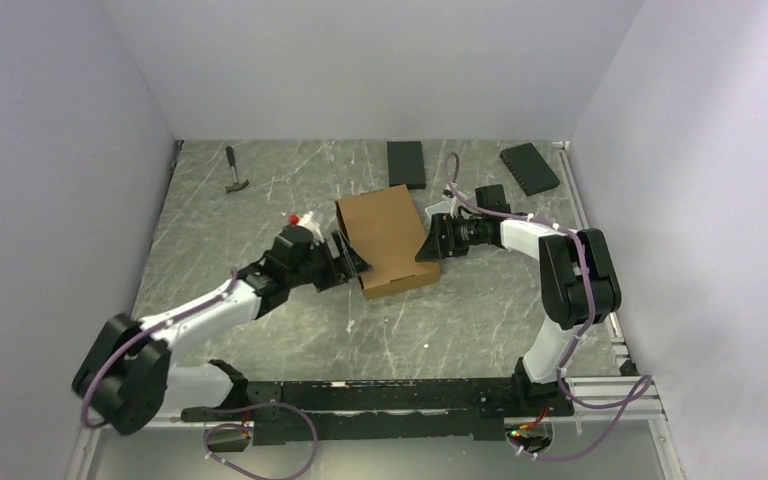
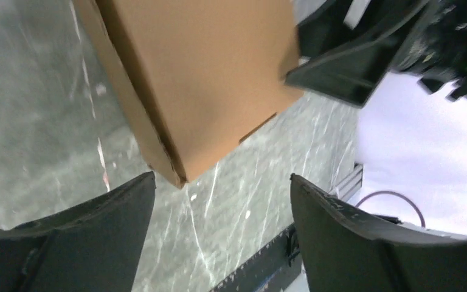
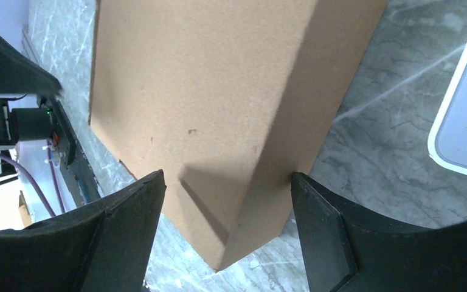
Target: Fold the paper box
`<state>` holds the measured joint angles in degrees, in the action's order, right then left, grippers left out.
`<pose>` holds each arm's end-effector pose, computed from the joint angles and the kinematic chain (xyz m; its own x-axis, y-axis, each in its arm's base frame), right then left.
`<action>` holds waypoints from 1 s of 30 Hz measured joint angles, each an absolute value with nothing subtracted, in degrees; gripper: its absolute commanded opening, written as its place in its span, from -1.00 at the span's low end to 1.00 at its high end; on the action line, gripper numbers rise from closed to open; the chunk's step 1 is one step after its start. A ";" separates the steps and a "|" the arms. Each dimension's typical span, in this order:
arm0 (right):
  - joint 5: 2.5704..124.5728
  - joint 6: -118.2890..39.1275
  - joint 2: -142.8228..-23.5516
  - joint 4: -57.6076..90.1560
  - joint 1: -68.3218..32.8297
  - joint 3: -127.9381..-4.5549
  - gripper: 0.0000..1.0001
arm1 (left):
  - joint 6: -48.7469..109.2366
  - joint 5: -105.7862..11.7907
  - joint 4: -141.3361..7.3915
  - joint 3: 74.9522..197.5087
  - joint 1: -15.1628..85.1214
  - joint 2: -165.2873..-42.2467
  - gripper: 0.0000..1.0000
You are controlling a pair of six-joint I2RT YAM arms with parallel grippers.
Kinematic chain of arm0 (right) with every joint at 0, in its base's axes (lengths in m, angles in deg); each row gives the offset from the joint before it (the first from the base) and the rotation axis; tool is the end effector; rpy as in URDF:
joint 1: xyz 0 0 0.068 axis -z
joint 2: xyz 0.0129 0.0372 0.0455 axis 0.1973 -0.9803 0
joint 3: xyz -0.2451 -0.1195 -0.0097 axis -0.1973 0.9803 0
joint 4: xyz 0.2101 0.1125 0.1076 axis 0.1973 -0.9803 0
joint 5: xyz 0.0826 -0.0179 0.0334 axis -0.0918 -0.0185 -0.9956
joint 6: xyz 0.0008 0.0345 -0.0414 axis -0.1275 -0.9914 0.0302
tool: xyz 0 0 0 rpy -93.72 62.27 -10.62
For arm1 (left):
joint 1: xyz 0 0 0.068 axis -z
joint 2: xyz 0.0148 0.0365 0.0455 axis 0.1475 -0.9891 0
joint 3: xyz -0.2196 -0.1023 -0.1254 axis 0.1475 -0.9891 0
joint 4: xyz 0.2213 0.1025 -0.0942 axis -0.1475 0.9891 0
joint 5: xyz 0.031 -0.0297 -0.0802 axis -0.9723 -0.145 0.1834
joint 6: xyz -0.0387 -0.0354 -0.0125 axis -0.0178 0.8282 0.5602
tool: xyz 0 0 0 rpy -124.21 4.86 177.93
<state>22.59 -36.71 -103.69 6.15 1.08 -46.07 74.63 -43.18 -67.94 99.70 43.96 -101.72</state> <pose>0.3291 0.0871 0.1555 -0.8576 -0.1097 -0.5025 -0.4642 0.5859 0.6643 0.2110 -0.1597 0.2022 -0.8457 -0.3923 -0.3618 0.0124 0.6632 -0.7483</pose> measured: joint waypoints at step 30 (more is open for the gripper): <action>21.80 -34.88 -105.26 4.64 1.45 -46.86 0.54 | 66.32 -25.68 -67.74 131.28 25.01 -140.76 -0.63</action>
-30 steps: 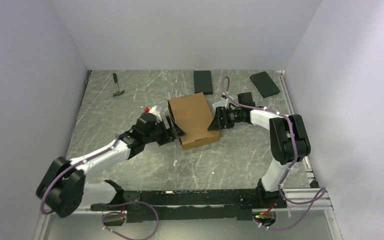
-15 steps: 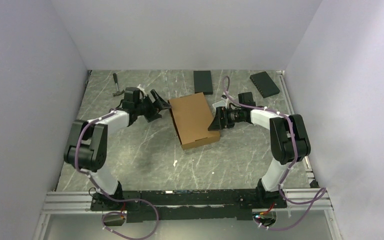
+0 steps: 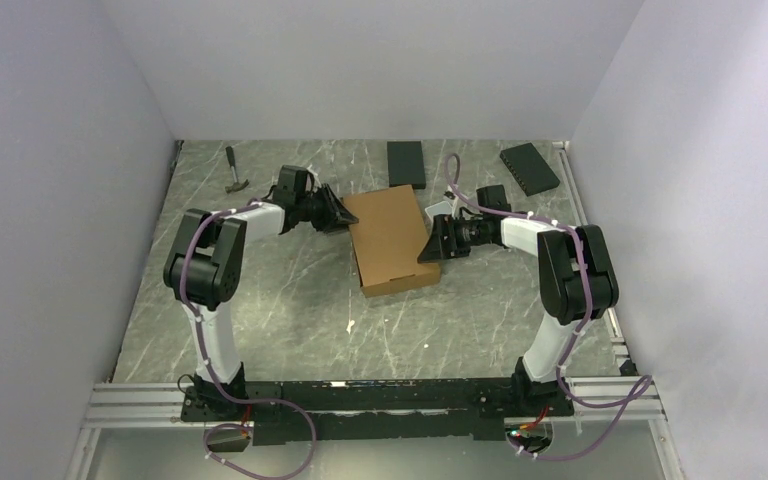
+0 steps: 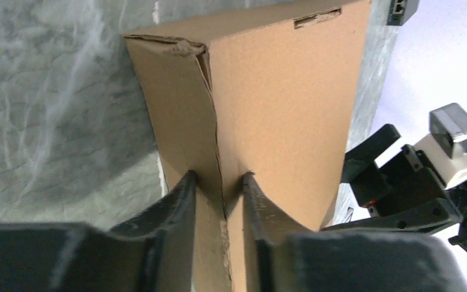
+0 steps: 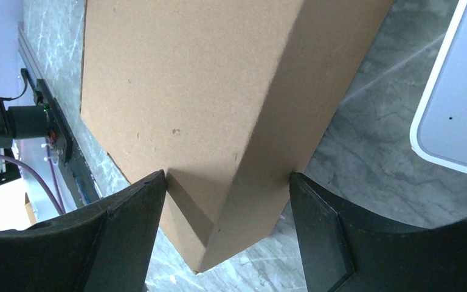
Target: Fold the paper box
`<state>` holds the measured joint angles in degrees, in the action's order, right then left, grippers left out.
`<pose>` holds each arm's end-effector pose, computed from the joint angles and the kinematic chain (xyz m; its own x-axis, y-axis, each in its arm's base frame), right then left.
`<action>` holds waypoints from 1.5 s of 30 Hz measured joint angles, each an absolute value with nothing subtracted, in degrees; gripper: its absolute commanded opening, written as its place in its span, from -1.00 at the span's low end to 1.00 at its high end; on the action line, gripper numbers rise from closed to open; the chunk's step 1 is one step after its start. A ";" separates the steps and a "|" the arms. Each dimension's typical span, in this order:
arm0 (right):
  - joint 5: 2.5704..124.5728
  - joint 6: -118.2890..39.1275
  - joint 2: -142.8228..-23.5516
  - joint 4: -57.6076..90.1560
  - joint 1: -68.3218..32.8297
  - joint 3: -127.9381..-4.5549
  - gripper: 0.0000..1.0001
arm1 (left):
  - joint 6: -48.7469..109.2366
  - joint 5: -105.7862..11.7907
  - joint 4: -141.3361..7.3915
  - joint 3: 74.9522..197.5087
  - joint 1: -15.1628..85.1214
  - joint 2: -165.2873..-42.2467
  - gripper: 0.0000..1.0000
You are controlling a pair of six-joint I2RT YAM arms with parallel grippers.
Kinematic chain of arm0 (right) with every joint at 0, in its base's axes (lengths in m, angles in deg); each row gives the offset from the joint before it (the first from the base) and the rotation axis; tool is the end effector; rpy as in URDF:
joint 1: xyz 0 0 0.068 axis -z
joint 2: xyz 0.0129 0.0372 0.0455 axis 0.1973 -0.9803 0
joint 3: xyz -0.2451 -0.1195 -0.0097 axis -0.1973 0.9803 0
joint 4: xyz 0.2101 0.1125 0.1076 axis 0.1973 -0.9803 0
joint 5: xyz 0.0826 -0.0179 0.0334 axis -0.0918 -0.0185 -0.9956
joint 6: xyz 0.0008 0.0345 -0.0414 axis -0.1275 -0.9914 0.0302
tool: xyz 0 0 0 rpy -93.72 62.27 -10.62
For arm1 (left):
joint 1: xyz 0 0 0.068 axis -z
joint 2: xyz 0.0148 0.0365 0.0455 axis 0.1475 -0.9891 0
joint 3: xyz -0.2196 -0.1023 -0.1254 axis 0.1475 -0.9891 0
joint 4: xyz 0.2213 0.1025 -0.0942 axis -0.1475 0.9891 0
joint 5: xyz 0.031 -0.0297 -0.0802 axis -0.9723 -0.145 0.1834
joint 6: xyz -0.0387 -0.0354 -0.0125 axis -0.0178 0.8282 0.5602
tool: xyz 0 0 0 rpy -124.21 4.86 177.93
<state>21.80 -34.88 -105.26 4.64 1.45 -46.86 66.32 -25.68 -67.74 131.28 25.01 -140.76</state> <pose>0.3313 0.0855 0.1493 -0.8632 -0.1268 -0.4887 -0.4645 0.5787 0.6703 0.3915 -0.1346 0.1555 -0.8762 -0.4104 -0.2525 -0.0746 0.6332 -0.7704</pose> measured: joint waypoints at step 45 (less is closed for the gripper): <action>11.97 -48.16 -108.82 13.97 10.08 -45.88 -0.72 | 81.38 -23.53 -112.07 81.65 23.77 -117.46 0.31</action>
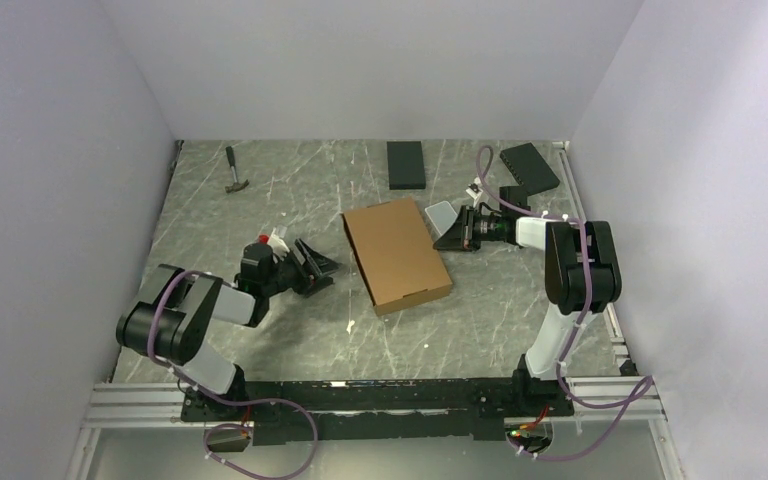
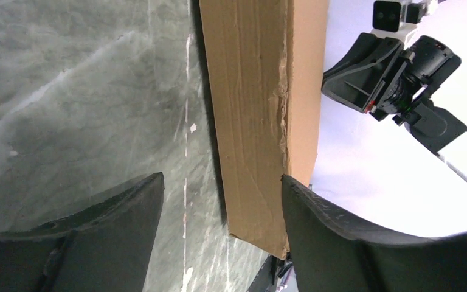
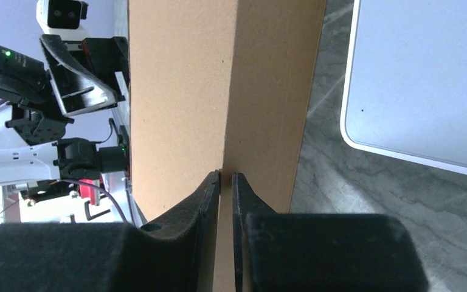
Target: Fold the paper box
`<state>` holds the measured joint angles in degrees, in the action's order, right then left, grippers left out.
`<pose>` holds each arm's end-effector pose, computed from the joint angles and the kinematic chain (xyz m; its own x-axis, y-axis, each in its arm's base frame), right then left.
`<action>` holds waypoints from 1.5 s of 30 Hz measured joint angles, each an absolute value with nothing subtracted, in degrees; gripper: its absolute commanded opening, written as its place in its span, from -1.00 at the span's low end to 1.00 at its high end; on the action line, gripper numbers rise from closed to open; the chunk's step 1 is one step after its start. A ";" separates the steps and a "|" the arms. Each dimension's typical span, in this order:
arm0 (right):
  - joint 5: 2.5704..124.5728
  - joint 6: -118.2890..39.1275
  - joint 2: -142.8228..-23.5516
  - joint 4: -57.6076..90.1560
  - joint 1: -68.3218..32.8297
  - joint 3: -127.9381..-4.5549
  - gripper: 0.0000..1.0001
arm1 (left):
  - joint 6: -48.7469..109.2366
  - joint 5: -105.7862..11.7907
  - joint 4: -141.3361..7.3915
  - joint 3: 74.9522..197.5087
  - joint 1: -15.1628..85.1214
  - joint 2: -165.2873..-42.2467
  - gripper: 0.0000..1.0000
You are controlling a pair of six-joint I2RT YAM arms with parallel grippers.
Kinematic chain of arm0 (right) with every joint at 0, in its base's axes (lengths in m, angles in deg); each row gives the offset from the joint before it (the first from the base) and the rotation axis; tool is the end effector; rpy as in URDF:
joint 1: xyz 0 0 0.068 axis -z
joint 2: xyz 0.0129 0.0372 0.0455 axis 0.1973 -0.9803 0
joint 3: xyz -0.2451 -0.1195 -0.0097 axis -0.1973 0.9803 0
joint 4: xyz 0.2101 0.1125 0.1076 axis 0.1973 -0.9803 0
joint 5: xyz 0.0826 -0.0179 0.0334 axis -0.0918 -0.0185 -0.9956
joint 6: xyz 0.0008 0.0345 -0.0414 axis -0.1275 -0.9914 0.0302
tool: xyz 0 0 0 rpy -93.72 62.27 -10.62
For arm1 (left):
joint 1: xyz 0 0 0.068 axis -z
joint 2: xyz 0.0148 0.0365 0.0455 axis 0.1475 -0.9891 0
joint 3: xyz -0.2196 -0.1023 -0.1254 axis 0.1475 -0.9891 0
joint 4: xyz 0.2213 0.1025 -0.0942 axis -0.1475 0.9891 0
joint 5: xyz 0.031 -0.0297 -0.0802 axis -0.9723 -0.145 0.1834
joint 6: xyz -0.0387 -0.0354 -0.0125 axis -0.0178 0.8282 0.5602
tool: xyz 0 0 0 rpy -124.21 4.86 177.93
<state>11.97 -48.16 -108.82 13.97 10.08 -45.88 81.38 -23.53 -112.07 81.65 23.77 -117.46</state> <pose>0.3485 0.0386 0.1373 -0.9192 0.1149 -0.3767 -0.2785 0.4868 0.8279 0.2319 -0.0830 0.1213 -0.7923 -0.5670 -0.2254 -0.0382 0.4147 -0.9092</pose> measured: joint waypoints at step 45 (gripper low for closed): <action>26.44 -39.66 -109.70 7.37 12.59 -46.99 -0.64 | 78.83 -20.58 -103.48 104.81 33.17 -131.84 0.18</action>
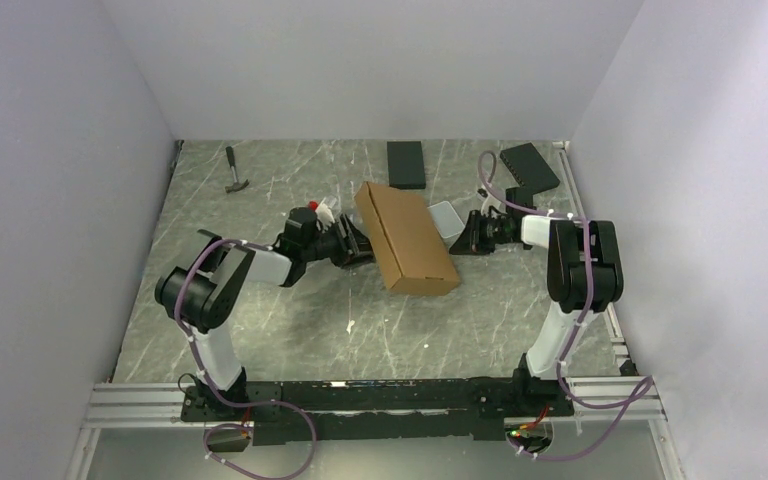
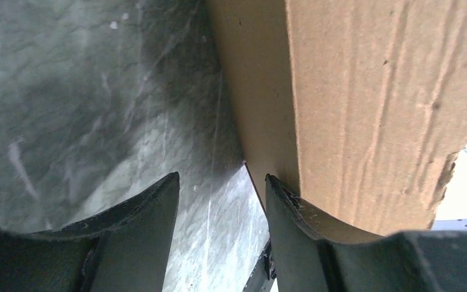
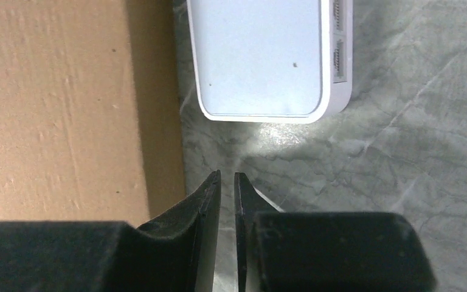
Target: Fold the paper box
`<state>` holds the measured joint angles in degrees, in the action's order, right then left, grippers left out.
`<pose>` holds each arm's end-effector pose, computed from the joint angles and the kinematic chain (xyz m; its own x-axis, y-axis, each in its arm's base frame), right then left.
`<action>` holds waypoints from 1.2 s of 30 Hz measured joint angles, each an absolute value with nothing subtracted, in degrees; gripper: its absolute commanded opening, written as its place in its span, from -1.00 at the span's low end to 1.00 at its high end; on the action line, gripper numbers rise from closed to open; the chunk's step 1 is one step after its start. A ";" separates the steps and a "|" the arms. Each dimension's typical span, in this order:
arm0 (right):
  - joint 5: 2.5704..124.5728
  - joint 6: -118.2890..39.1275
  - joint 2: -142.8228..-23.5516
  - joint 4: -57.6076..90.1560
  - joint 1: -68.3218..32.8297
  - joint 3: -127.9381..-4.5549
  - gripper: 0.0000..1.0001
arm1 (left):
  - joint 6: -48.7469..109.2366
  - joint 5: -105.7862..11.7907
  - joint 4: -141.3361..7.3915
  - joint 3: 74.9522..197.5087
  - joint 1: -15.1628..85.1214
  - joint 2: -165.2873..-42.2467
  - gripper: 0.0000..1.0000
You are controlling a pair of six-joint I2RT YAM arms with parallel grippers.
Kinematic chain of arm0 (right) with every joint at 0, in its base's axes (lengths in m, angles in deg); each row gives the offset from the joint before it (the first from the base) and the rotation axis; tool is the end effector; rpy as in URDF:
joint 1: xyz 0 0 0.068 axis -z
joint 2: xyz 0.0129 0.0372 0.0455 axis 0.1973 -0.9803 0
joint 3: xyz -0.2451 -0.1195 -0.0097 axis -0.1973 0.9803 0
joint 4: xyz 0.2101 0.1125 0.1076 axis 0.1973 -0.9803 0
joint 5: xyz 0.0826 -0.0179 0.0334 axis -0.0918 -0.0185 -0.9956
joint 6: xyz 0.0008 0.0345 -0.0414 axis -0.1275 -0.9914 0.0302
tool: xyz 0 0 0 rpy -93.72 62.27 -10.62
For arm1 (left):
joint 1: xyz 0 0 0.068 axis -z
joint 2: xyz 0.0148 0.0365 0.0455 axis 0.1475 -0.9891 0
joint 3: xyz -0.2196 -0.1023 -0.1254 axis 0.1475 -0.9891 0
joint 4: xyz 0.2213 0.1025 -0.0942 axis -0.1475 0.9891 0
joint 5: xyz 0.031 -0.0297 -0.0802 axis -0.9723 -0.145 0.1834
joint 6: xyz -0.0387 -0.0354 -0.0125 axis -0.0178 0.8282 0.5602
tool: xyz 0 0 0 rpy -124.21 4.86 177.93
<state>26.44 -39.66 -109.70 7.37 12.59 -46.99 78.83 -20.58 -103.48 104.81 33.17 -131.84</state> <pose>0.3490 0.0178 0.1252 -0.9052 0.1043 -0.4119 -0.2225 0.7096 0.6686 0.3017 -0.1612 0.1378 -0.8920 -0.3750 -0.2524 0.0836 0.4119 -0.9074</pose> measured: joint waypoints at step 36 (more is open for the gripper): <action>36.89 -35.86 -94.88 -3.03 -9.88 -60.96 0.47 | 77.25 -20.58 -95.98 112.00 36.56 -132.13 0.21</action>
